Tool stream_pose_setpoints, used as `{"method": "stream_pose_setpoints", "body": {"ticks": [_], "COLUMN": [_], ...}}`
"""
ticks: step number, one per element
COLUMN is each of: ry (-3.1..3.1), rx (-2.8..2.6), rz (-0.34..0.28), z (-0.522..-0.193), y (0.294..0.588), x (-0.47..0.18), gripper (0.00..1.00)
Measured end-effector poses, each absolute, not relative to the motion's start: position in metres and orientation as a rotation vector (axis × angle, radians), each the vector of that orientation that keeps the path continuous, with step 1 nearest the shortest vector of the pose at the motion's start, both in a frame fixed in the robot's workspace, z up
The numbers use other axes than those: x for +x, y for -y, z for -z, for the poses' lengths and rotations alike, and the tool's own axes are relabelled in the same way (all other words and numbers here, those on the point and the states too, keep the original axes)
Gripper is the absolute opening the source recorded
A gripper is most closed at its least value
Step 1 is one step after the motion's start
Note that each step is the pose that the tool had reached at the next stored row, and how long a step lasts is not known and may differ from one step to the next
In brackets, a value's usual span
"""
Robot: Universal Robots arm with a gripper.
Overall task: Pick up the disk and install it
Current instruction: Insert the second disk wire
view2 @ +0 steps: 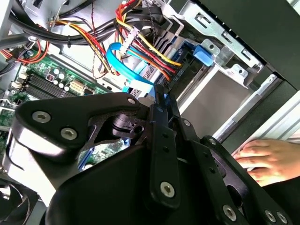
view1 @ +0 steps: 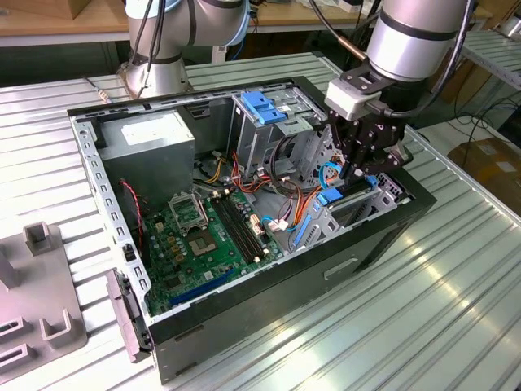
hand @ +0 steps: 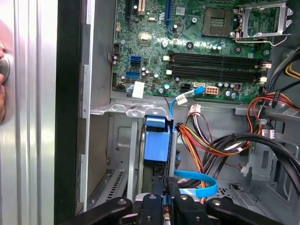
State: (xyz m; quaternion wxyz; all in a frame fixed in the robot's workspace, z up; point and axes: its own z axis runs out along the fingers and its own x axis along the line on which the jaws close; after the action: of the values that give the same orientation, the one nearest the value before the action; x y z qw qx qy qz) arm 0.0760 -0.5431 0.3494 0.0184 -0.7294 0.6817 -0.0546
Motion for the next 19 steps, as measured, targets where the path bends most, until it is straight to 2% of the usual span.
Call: {"method": "stream_pose_setpoints", "body": {"ticks": [19], "ry": [-2.108], "rx": [-2.253], "rz": [0.156], "z": [-0.3504], "y": [0.5458], "x": [0.076], "gripper": [0.16]}}
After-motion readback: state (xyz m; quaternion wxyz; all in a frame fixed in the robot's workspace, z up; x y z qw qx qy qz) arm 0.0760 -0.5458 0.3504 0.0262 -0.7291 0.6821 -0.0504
